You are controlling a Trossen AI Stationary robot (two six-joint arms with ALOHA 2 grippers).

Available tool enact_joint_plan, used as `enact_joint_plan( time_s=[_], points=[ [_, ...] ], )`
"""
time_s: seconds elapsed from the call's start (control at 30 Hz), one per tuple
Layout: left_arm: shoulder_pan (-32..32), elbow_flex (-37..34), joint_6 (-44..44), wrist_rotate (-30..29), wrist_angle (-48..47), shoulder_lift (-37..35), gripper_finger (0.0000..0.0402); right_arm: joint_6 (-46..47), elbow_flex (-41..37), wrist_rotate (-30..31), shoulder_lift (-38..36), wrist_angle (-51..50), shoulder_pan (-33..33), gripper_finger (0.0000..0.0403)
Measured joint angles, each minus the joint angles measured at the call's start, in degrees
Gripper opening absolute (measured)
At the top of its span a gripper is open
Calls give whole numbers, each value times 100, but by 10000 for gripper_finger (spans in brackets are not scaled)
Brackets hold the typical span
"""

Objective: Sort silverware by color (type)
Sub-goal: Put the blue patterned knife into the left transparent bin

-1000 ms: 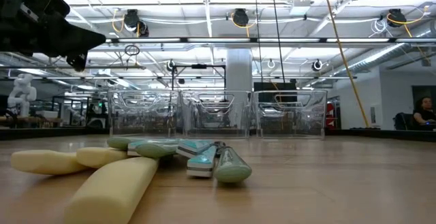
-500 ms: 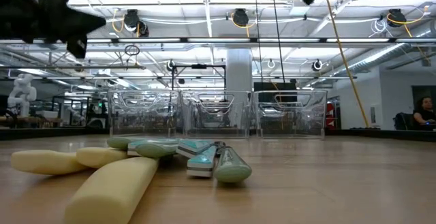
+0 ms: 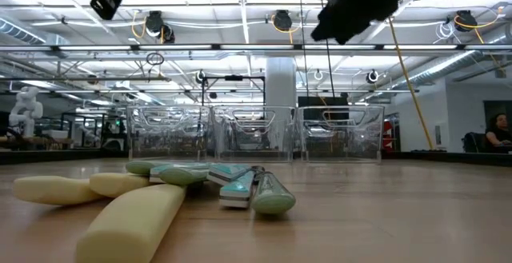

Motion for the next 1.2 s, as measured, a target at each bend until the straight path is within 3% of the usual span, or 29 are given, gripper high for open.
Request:
enact_joint_plan(
  time_s=[0.33,0.47,0.63,0.93,1.2],
  points=[
    [-1849,1,-504,-1822,721,2294,6,209,0,1,1116,451,319,6],
    [-2295,1,-656,-2077,1404,3125,6,293,-1,-4,1466,838,317,6],
    [-2422,5,-809,-2187,2202,4064,6,198,5,-25,1859,1513,317,6],
    [-2414,5,-1459,-2188,2312,4762,6,-289,565,-23,2393,1616,355,36],
    [-2444,3,-1602,-2186,2339,4762,6,-1250,1763,-18,2812,289,332,84]
  ],
)
